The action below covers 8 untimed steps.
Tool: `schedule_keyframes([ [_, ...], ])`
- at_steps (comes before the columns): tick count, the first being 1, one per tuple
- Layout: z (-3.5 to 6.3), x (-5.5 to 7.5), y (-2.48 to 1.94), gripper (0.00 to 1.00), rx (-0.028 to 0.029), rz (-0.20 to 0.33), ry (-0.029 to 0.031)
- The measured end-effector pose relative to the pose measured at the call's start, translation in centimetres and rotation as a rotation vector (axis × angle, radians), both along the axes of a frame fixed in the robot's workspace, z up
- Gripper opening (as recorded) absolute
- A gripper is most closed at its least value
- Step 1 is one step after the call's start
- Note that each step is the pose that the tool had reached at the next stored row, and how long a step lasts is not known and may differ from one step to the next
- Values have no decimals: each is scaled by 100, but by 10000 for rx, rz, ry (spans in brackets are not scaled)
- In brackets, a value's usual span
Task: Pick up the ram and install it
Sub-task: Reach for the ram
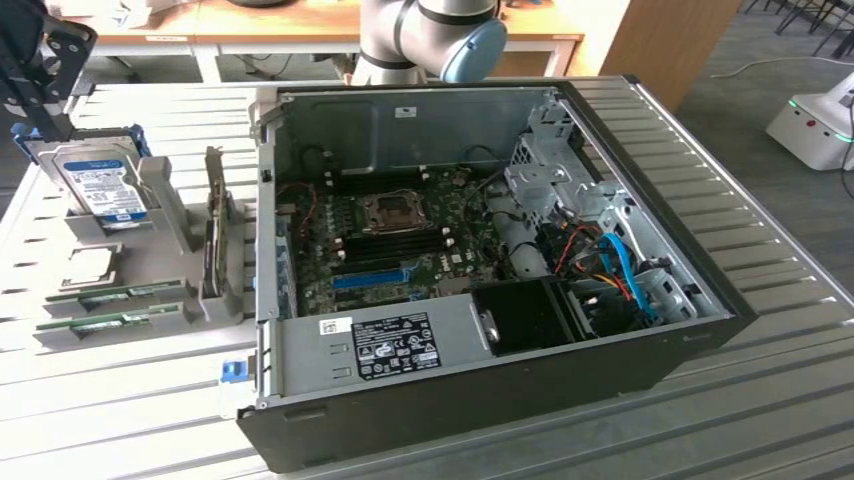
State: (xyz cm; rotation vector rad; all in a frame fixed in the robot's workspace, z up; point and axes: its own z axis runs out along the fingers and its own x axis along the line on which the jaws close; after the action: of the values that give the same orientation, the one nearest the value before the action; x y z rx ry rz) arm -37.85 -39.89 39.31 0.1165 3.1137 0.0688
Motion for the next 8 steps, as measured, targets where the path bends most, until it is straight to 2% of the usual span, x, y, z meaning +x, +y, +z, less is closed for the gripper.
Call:
schedule_keyframes([
  [8,-1,-76,0,11,0,-1,-1],
])
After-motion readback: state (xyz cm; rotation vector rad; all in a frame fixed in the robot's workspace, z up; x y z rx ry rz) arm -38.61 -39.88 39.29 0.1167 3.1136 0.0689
